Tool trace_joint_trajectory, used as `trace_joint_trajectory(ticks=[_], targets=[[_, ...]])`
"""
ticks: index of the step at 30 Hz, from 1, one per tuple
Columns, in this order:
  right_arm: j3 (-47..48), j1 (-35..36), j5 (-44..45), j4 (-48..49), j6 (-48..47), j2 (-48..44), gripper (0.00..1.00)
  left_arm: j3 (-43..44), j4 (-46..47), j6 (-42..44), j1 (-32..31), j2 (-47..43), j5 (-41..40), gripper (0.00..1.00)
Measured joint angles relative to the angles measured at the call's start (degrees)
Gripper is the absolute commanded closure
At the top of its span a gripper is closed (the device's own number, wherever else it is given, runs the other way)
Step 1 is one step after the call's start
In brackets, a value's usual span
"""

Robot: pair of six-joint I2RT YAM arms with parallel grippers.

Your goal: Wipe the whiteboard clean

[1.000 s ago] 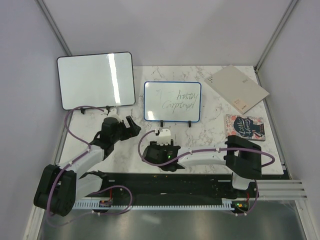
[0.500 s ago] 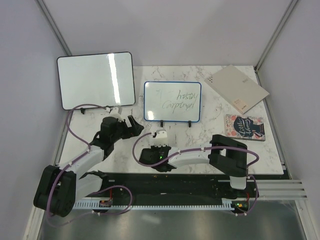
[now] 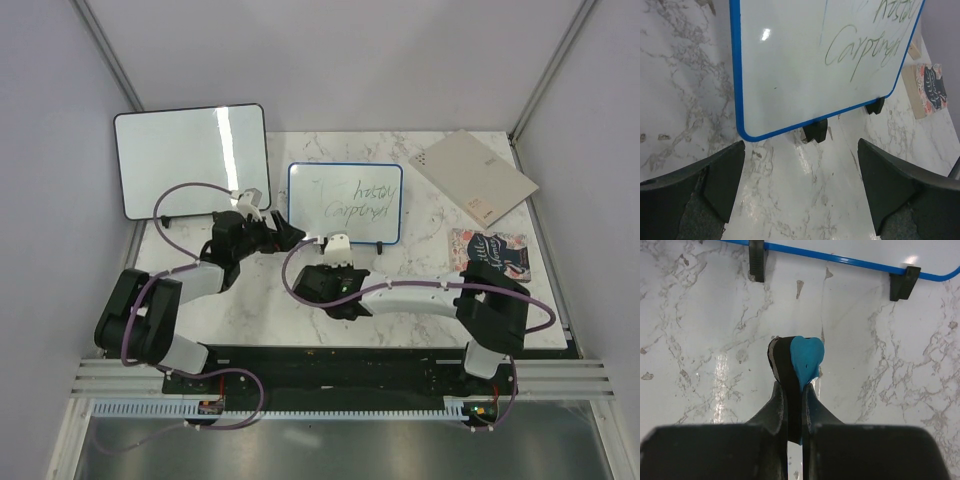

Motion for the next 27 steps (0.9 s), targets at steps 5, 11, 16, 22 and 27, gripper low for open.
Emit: trace_joint_trajectory(ticks=[5, 11, 16, 22, 27], targets=[[3.7, 1.4, -1.4, -0.2, -1.8, 8.8, 0.91, 0.7, 4.2, -1.0, 0.0, 3.1, 2.4, 0.01], [6.3, 3.3, 0.3, -0.7, -2.7, 13.9, 0.60, 0.7, 5.0, -1.1, 0.0, 3.0, 3.3, 0.01], [6.2, 3.5, 0.2, -0.9, -3.3, 13.2, 0.27, 0.6, 4.1, -1.0, 0.0, 1.1, 3.3, 0.01], [4.6, 3.7, -1.0, 0.0, -4.6, 11.2, 0.25, 0.6, 3.2, -0.7, 0.0, -0.4, 3.3, 0.01], [1.5, 3.7, -2.3, 3.7, -8.2, 9.1, 0.29, 0.6, 2.8, -0.4, 0.0, -0.4, 3.3, 0.01]])
